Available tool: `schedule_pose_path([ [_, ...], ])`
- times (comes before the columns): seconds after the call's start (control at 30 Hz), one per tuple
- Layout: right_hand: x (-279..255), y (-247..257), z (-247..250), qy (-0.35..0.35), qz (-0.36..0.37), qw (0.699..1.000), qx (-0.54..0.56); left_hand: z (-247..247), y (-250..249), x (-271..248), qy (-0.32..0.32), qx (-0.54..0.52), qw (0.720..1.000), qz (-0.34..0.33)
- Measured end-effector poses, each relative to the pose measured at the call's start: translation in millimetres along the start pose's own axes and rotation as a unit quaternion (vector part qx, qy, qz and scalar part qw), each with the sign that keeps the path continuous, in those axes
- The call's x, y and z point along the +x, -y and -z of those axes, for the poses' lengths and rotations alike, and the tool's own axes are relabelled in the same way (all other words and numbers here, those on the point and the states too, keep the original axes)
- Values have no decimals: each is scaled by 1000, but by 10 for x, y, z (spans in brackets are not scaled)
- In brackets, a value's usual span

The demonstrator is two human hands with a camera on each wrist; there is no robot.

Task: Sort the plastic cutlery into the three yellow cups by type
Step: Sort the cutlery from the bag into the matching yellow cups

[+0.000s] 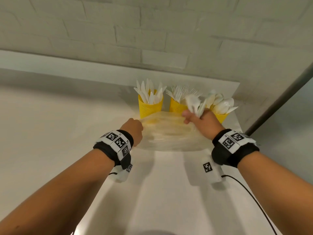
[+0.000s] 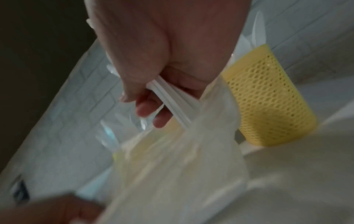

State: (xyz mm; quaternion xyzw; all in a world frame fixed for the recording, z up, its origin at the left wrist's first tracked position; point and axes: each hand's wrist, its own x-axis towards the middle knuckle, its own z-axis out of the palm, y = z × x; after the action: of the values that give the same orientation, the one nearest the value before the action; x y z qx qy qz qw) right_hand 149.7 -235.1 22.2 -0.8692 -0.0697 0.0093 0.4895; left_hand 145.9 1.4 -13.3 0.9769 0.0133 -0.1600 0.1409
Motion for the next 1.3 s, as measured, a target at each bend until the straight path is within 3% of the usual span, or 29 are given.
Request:
schedule_pose_path([
  [0.17, 87, 333, 251, -167, 53, 964, 200, -8, 97, 5, -13, 2, 1000, 6],
  [0.23, 96, 453, 338, -190, 59, 953, 229, 4, 92, -11, -19, -13, 1000, 3],
  [0.3, 92, 523, 350, -161, 51, 961, 220, 13, 64, -39, -7, -41, 999, -12],
  [0.37, 45, 551, 240, -80, 32, 989, 117, 36, 6, -80, -8, -102, 994, -32],
  [0.43, -8, 496, 33, 31, 19, 996, -80, 66, -64, -108, -26, -151, 986, -62],
  [0.5, -48, 378, -205, 110, 15, 956, -271, 87, -118, -121, -36, -177, 980, -83],
  [0.57, -53, 217, -387, 145, 5, 912, -385, 114, -154, -136, -49, -191, 976, -88],
  [0.8, 43, -21, -576, 182, -16, 847, -499, 37, -134, -136, -97, -262, 957, -75],
  [0.9, 52, -81, -620, 166, -9, 860, -483, -29, -142, -109, -94, -311, 943, -77],
  [1.07, 50, -139, -623, 178, -23, 857, -482, -49, -202, -66, -73, -315, 943, -85],
  [1.2, 93, -163, -518, 184, -43, 906, -379, -20, -150, -23, -99, -274, 955, -49],
  [1.3, 119, -88, -362, 135, -27, 947, -291, -22, -51, 17, -100, -253, 962, 12],
])
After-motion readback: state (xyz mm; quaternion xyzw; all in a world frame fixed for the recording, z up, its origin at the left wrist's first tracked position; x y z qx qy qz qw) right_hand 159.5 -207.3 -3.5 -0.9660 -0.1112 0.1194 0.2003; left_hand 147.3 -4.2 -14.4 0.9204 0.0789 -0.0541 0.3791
